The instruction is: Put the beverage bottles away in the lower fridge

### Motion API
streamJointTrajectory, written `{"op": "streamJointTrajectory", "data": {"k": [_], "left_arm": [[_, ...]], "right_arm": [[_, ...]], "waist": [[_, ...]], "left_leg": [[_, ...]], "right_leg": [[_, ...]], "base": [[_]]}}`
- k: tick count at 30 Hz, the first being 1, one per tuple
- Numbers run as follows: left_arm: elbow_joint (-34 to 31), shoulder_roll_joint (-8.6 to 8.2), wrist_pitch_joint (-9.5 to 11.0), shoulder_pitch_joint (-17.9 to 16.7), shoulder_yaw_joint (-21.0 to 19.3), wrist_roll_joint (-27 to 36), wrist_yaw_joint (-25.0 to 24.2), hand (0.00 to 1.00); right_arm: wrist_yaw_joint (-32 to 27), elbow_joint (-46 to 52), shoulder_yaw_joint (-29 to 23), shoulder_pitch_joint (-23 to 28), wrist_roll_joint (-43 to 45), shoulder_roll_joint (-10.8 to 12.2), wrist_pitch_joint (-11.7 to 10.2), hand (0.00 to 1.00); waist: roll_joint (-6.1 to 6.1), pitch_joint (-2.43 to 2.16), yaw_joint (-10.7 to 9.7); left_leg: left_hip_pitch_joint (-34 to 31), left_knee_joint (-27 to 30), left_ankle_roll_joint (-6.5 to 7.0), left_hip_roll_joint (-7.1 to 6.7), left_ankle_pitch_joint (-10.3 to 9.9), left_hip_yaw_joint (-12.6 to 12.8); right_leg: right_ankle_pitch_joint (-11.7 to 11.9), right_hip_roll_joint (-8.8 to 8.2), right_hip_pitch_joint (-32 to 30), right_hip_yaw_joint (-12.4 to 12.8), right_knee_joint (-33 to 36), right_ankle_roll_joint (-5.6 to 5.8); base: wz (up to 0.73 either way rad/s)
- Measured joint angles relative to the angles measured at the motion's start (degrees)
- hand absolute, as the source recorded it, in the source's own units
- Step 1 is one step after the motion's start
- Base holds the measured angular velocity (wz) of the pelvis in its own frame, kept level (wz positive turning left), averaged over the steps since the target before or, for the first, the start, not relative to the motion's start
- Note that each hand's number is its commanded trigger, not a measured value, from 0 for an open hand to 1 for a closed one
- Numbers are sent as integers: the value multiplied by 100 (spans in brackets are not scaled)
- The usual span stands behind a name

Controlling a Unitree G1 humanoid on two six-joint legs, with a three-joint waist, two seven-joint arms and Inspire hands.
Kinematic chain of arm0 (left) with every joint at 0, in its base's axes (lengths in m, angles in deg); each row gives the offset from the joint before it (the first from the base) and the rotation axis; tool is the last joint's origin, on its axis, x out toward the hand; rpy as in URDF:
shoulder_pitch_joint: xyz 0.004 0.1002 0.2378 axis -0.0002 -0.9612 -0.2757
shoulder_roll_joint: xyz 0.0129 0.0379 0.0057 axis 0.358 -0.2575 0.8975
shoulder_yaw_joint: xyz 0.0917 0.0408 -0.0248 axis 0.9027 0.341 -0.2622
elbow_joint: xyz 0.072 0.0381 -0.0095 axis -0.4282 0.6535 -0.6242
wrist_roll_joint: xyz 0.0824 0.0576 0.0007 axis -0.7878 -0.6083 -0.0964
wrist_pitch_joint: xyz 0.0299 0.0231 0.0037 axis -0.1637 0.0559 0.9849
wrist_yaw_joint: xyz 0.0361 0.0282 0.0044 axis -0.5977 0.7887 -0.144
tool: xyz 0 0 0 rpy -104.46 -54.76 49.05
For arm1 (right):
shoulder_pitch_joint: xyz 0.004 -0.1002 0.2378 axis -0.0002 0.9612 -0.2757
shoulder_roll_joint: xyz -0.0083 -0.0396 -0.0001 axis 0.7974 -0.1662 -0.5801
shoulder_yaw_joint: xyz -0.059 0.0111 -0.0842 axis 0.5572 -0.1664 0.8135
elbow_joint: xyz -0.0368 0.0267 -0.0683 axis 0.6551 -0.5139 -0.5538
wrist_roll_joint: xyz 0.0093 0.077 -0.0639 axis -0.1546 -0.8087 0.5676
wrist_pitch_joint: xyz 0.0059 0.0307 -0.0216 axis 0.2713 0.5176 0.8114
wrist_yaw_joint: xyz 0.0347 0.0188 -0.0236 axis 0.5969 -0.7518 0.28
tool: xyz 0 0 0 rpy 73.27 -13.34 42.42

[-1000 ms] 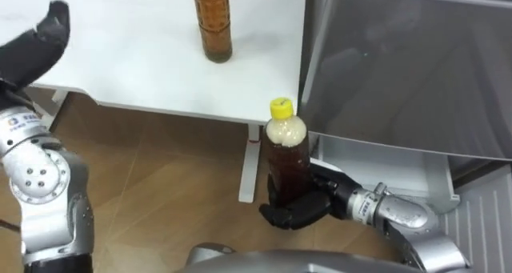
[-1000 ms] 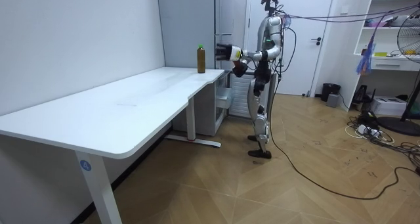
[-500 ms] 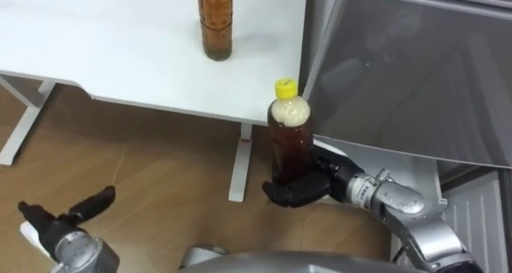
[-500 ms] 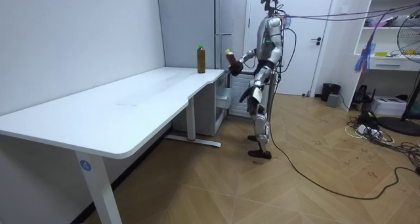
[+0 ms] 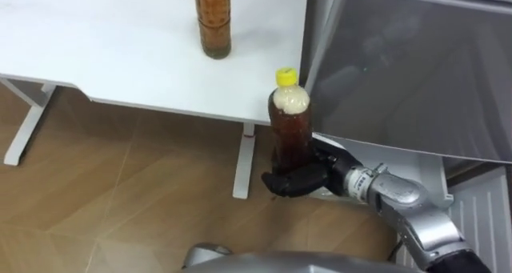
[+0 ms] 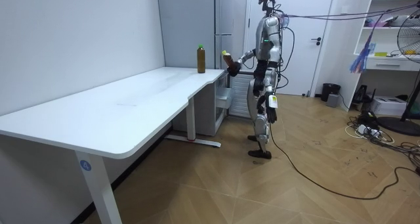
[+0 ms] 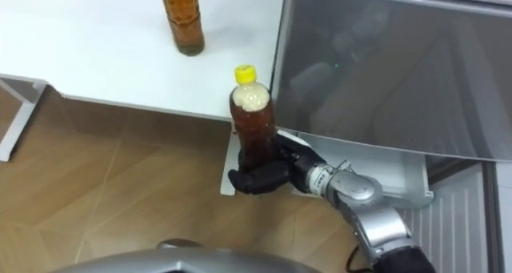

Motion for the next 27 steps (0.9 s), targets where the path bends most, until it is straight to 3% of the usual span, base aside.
{"op": "streamJointTrajectory", "data": {"k": [4,9,12,14,17,25,27], "left_arm": [[-17,-83,-128,-33,-39,-147,-434,0],[-66,-128,-220,123,234,-1829,-931,0],[-195,-150,-303,232,458,-2813,-984,0],[-213,-159,-299,343,587,-3151,-1002,0],[-398,-192,-254,417,866,-3299,-1001,0],[-679,-236,-201,423,1166,-3640,-1079,0],[-766,-238,-192,403,1213,-3826,-1078,0]], "right_arm": [[-47,0,-290,35,169,130,0,100],[-363,17,-506,136,801,143,-24,100],[-646,16,-535,286,781,152,-66,100],[-892,-46,-541,371,772,159,-130,100],[-1271,-319,-623,433,671,259,-204,100],[-1918,-526,-763,530,528,330,-205,100],[-2014,-653,-760,533,381,420,-349,100]], "waist": [[72,6,-235],[82,-61,-561],[88,-65,-814],[83,-65,-932],[68,-58,-1082],[-18,-46,-1180],[-40,-33,-1189]], "left_leg": [[-43,26,0,4,0,103],[-123,38,-1,2,1,203],[-128,46,-2,1,2,212],[-106,47,-2,2,3,219],[-98,68,-2,2,3,245],[-141,90,-1,3,3,297],[-150,91,-1,5,4,297]], "right_leg": [[-3,-10,-15,-11,-15,5],[-7,-14,-123,7,3,12],[-7,-22,-103,-9,-5,13],[-7,-23,-77,-23,-1,13],[-6,-26,-77,-6,5,13],[-6,-11,-167,124,24,14],[7,-6,-196,131,19,15]], "base": [[2],[-4],[3],[2],[-5],[-4],[0]]}}
